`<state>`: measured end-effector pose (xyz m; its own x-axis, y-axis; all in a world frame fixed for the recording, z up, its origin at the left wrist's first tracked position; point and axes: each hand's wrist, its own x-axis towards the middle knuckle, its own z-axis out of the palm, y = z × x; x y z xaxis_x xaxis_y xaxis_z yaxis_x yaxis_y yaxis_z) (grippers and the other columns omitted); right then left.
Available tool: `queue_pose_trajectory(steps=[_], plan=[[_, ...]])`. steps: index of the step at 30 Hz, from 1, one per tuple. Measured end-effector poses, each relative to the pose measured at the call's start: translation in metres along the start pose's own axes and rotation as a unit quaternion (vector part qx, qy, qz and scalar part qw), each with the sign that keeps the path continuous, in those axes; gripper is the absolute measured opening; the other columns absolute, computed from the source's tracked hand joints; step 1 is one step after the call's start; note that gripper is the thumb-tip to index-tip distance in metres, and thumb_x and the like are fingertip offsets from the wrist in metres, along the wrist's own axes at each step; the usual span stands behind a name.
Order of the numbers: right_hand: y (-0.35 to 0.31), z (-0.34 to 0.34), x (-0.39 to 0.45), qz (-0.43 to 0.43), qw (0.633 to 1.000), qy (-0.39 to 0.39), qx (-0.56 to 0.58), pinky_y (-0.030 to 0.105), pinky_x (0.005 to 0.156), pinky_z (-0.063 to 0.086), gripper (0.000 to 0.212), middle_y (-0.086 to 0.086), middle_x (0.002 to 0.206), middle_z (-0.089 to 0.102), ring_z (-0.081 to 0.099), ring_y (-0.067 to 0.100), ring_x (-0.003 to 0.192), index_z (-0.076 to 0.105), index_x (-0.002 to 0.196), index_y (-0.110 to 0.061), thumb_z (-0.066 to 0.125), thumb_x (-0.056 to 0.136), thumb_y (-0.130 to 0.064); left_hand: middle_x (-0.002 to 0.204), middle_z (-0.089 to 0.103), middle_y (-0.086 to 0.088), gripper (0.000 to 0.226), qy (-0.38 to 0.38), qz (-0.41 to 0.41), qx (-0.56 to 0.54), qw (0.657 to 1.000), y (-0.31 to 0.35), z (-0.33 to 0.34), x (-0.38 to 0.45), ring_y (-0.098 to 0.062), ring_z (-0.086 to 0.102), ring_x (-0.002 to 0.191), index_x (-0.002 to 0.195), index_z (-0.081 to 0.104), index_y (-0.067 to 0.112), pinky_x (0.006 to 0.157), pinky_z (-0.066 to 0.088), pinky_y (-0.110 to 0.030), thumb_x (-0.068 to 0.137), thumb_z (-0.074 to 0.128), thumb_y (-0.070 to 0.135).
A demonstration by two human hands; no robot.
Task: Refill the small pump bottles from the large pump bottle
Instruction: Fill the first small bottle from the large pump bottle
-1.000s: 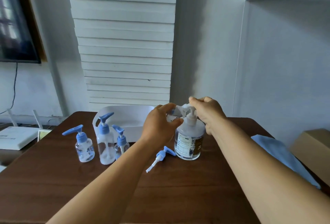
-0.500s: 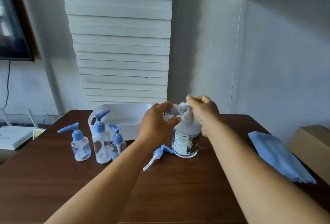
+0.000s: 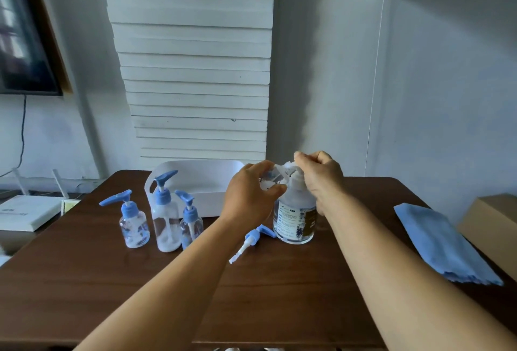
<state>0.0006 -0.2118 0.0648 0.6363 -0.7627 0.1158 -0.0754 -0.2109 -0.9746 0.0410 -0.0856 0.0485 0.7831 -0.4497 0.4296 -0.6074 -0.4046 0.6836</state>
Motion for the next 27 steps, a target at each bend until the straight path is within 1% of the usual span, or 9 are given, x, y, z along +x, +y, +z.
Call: queue_pose_trajectory(steps=[5,9,11,14,17,22,23,25,27], plan=[[-0.014,-0.006,0.004,-0.014,1.000,-0.015,-0.023,0.023,0.052,0.035,0.024,-0.004,0.074,0.053,0.047,0.009,0.069,0.050,0.076,-0.017,0.057,0.090,-0.036,0.100,0.058,0.007,0.031,0.012,0.016,-0.009,1.000,0.005,-0.003,0.003,-0.007,0.049,0.076,0.112,0.059,0.027,0.057,0.030,-0.008,0.082,0.066,0.030],[0.003,0.001,0.002,0.003,1.000,0.003,0.005,0.025,0.055,0.037,0.025,-0.004,0.076,0.058,0.051,0.011,0.072,0.052,0.074,-0.019,0.057,0.087,-0.040,0.099,0.058,0.007,0.029,0.006,0.013,-0.002,1.000,0.000,0.001,0.002,-0.007,0.049,0.077,0.110,0.060,0.027,0.058,0.031,-0.008,0.081,0.067,0.029],[0.007,0.003,0.001,0.004,1.000,0.008,-0.004,0.027,0.059,0.038,0.027,-0.004,0.074,0.058,0.052,0.014,0.074,0.052,0.071,-0.018,0.058,0.085,-0.040,0.097,0.057,0.008,0.029,0.004,0.009,-0.007,1.000,-0.002,0.003,0.000,-0.003,0.049,0.074,0.109,0.061,0.027,0.056,0.032,-0.007,0.081,0.067,0.029],[-0.008,0.000,0.007,-0.002,1.000,-0.002,-0.010,0.025,0.056,0.038,0.023,-0.003,0.072,0.056,0.050,0.014,0.071,0.053,0.075,-0.017,0.059,0.086,-0.035,0.092,0.054,0.011,0.029,0.017,0.015,-0.014,1.000,0.000,0.000,0.002,0.003,0.047,0.068,0.109,0.061,0.026,0.058,0.034,-0.001,0.081,0.067,0.029],[-0.009,-0.003,0.010,-0.012,1.000,-0.007,-0.014,0.024,0.056,0.038,0.021,-0.002,0.076,0.058,0.051,0.013,0.073,0.055,0.077,-0.017,0.058,0.086,-0.036,0.096,0.055,0.011,0.030,0.019,0.020,-0.011,1.000,0.002,-0.001,0.005,0.003,0.047,0.068,0.110,0.060,0.026,0.058,0.034,0.001,0.081,0.067,0.029],[0.008,0.006,0.010,-0.031,0.997,0.033,-0.057,0.037,0.075,0.047,0.026,-0.003,0.072,0.058,0.057,0.022,0.083,0.050,0.068,-0.019,0.057,0.082,-0.040,0.096,0.057,0.009,0.030,0.015,0.006,-0.022,1.000,-0.003,0.005,-0.001,0.002,0.048,0.069,0.112,0.061,0.026,0.059,0.032,0.005,0.082,0.066,0.029],[0.005,0.005,0.010,-0.029,0.997,0.025,-0.065,0.036,0.073,0.046,0.027,-0.003,0.071,0.057,0.055,0.021,0.082,0.048,0.067,-0.019,0.056,0.083,-0.039,0.096,0.057,0.009,0.030,0.016,0.005,-0.025,1.000,-0.003,0.004,-0.002,0.001,0.048,0.070,0.112,0.061,0.026,0.059,0.032,0.005,0.082,0.066,0.029],[-0.005,0.000,0.012,-0.031,0.997,0.004,-0.071,0.030,0.062,0.040,0.027,-0.003,0.069,0.053,0.051,0.018,0.075,0.046,0.067,-0.019,0.056,0.085,-0.036,0.096,0.056,0.009,0.030,0.019,0.007,-0.023,1.000,-0.001,0.002,0.001,0.000,0.048,0.070,0.111,0.061,0.026,0.057,0.034,0.001,0.082,0.066,0.030],[-0.009,-0.006,0.014,-0.045,0.996,-0.004,-0.081,0.028,0.060,0.039,0.026,-0.003,0.070,0.053,0.049,0.016,0.073,0.048,0.069,-0.019,0.055,0.087,-0.036,0.098,0.057,0.009,0.031,0.020,0.010,-0.018,1.000,0.002,0.001,0.005,-0.002,0.048,0.070,0.112,0.060,0.026,0.055,0.033,-0.005,0.081,0.066,0.030]])
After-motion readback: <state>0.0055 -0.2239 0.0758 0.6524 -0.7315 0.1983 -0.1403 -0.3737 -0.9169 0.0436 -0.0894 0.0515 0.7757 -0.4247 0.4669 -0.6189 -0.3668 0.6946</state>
